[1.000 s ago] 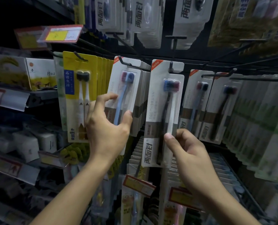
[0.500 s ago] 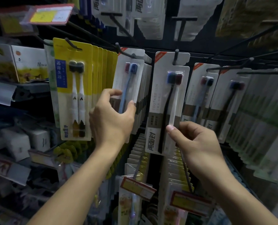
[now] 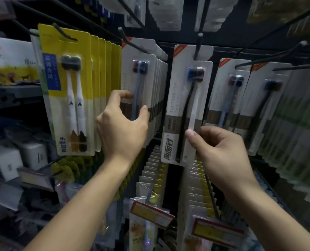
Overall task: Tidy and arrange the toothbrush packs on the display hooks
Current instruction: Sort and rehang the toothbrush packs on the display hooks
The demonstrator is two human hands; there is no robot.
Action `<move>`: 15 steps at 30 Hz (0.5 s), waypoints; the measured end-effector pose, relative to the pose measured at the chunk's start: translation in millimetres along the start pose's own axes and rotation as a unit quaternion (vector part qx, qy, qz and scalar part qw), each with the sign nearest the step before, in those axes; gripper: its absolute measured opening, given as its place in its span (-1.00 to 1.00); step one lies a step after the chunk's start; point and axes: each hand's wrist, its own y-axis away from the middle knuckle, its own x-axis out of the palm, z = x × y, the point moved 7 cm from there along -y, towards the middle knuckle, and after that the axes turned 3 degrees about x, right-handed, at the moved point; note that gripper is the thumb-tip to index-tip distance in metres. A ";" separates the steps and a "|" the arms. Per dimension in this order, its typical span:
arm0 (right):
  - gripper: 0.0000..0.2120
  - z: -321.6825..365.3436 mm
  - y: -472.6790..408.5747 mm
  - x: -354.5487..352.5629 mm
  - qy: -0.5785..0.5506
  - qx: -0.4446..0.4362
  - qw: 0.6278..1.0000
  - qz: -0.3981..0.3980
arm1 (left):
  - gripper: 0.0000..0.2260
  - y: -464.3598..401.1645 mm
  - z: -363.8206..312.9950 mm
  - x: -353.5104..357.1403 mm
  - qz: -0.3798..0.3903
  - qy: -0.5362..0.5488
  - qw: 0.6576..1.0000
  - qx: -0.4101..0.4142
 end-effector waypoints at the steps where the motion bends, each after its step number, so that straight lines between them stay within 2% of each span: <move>1: -0.71 -0.9 -1.0 0.2 0.000 0.002 1.000 -0.002 | -0.70 -0.1 0.1 0.3 -0.001 -0.002 1.000 0.001; 15: -0.79 -5.8 -5.9 1.6 0.006 0.020 0.999 -0.043 | -0.73 -2.4 0.3 -3.8 0.018 -0.022 1.000 0.003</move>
